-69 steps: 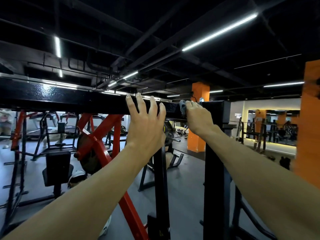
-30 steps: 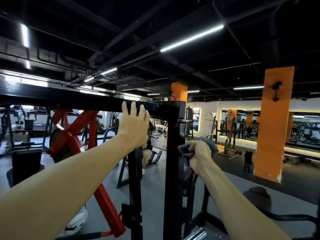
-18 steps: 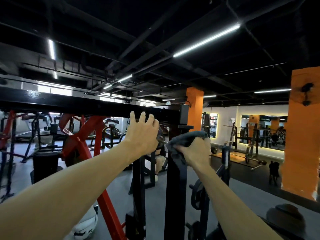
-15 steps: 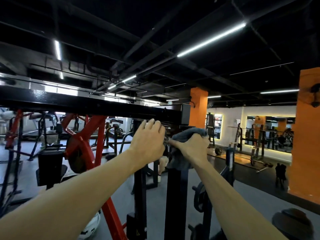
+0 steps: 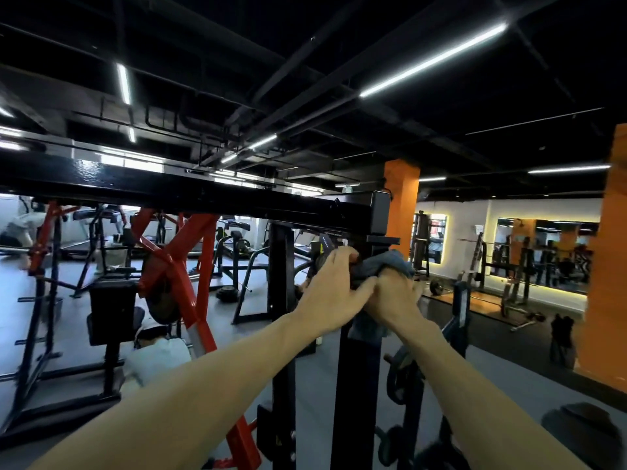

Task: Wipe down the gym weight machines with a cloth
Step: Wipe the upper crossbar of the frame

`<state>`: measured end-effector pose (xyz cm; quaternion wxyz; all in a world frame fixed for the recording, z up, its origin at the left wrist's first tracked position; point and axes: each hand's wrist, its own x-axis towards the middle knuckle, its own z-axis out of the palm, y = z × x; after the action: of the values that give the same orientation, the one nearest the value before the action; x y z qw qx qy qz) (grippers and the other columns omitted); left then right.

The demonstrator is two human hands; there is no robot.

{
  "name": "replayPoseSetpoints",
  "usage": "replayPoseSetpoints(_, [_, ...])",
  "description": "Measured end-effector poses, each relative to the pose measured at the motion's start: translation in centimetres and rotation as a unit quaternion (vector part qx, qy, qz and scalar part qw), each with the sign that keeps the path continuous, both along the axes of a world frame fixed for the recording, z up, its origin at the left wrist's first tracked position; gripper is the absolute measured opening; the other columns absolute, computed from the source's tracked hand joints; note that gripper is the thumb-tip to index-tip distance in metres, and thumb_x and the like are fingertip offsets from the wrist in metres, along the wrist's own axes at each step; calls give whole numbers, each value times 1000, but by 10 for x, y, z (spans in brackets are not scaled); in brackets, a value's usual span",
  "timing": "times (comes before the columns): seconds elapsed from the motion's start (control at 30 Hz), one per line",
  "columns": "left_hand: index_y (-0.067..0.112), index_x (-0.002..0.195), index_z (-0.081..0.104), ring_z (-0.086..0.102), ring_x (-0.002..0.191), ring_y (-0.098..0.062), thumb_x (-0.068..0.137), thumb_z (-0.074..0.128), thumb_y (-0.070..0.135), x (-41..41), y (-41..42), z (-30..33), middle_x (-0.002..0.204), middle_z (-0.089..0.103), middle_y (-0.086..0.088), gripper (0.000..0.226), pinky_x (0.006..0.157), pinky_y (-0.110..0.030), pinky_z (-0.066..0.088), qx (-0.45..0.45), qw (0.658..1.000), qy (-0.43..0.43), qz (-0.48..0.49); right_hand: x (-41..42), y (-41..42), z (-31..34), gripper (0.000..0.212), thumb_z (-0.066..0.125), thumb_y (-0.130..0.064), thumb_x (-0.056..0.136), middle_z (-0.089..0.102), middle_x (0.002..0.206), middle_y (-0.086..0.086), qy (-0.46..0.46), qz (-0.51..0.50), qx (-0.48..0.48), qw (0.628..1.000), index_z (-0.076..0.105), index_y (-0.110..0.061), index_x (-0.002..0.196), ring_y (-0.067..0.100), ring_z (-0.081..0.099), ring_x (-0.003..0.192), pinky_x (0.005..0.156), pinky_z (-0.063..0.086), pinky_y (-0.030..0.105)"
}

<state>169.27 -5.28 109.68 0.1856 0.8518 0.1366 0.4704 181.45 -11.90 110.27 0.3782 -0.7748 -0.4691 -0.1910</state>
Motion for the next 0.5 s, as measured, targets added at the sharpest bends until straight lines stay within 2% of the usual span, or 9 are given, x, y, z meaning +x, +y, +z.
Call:
replayPoseSetpoints(0.07, [24, 130, 49, 63, 97, -14, 86, 73, 51, 0, -5, 2, 110, 64, 4, 57, 86, -34, 53, -70, 997, 12, -12, 4, -8, -11, 58, 75, -52, 77, 54, 120, 5, -45, 20, -43, 998, 60, -22, 124, 27, 50, 123, 100, 40, 43])
replayPoseSetpoints(0.1, [25, 121, 55, 65, 90, -12, 84, 76, 51, 0, -6, 2, 98, 67, 5, 50, 81, -32, 54, -99, 995, 20, -15, 4, -14, -14, 68, 76, -63, 68, 58, 122, 4, -76, 37, -69, 994, 63, -24, 123, 26, 52, 120, 96, 41, 38])
replayPoseSetpoints(0.13, [24, 109, 61, 65, 82, -11, 85, 77, 48, 0, -6, 2, 88, 67, 5, 37, 76, -29, 53, -109, 993, 30, -13, 4, -21, -16, 79, 76, -72, 59, 58, 120, 2, -89, 47, -102, 990, 63, -26, 123, 23, 52, 116, 91, 41, 33])
replayPoseSetpoints(0.2, [20, 91, 65, 61, 69, -11, 91, 74, 35, -7, -6, 1, 77, 64, 4, 18, 63, -23, 49, -110, 993, 42, -3, 6, -33, -17, 103, 70, -87, 43, 50, 120, -3, -77, 50, -145, 985, 54, -33, 130, 19, 47, 115, 91, 40, 29])
replayPoseSetpoints(0.27, [9, 90, 64, 62, 59, -15, 98, 66, 19, -14, -5, -1, 80, 64, -5, 13, 49, -17, 47, -192, 981, 27, -21, 10, -44, -12, 122, 67, -94, 33, 45, 122, -4, -58, 41, -152, 986, 46, -30, 135, 18, 43, 115, 97, 42, 34])
replayPoseSetpoints(0.33, [-3, 89, 59, 66, 58, -28, 100, 59, 3, -20, -6, -3, 94, 64, -23, 13, 43, -24, 53, -339, 937, -10, -81, -2, -60, -1, 115, 78, -87, 39, 50, 122, -5, -23, 66, -179, 981, 46, -25, 131, 16, 50, 116, 98, 48, 36])
replayPoseSetpoints(0.37, [-3, 86, 56, 67, 62, -35, 100, 54, -4, -23, -10, -3, 97, 61, -27, 15, 44, -30, 57, -400, 910, -27, -107, -7, -65, 3, 97, 87, -72, 51, 56, 118, -6, 2, 104, -183, 978, 50, -25, 126, 11, 57, 112, 95, 52, 33])
replayPoseSetpoints(0.43, [0, 82, 52, 66, 71, -38, 98, 44, -16, -26, -16, -4, 96, 56, -26, 24, 49, -36, 61, -461, 875, -48, -138, -23, -76, 13, 60, 91, -35, 71, 63, 109, -5, 88, 165, -170, 968, 54, -21, 116, 0, 63, 98, 83, 56, 20])
replayPoseSetpoints(0.5, [1, 87, 51, 66, 83, -35, 97, 37, -17, -27, -16, -6, 100, 57, -22, 25, 57, -39, 63, -482, 861, -40, -155, -29, -82, 19, 62, 89, -32, 75, 66, 114, -1, 139, 156, -166, 964, 51, -20, 122, 7, 65, 100, 85, 59, 28])
